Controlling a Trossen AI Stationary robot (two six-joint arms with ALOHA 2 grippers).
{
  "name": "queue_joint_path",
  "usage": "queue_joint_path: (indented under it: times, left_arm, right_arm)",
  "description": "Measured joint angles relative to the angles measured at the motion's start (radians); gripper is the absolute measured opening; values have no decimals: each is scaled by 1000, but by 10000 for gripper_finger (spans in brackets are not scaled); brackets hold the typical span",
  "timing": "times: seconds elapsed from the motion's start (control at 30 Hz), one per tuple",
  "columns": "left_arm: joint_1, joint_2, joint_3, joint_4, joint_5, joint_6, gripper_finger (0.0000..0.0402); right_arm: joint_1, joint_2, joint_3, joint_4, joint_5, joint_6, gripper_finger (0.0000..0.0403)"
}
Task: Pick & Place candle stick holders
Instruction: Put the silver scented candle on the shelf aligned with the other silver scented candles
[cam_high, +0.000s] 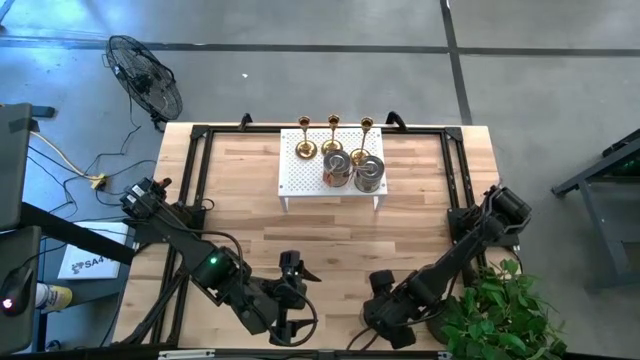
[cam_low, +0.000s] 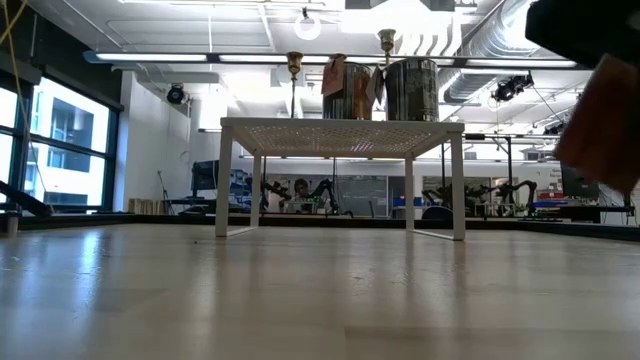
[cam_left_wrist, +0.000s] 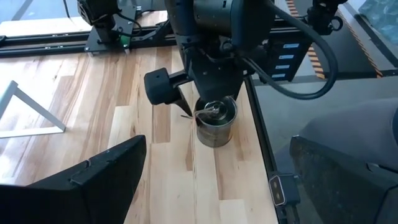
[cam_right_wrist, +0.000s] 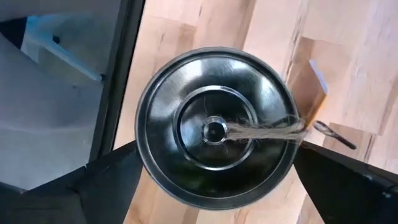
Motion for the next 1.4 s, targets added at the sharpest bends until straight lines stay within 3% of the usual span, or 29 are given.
queue_joint_path:
  times: [0.7, 1.13, 1.4]
  left_arm:
    - [0, 0, 0, 1, 0, -24, 390]
    - [0, 0, 2, -4, 20, -26, 390]
    - [0, 0, 2, -6, 20, -26, 390]
  right_arm:
    - [1, 3, 0, 85, 49, -22, 397]
    - [-7, 46, 0, 127, 7, -1, 396]
    - [-12, 46, 1, 115, -5, 29, 356]
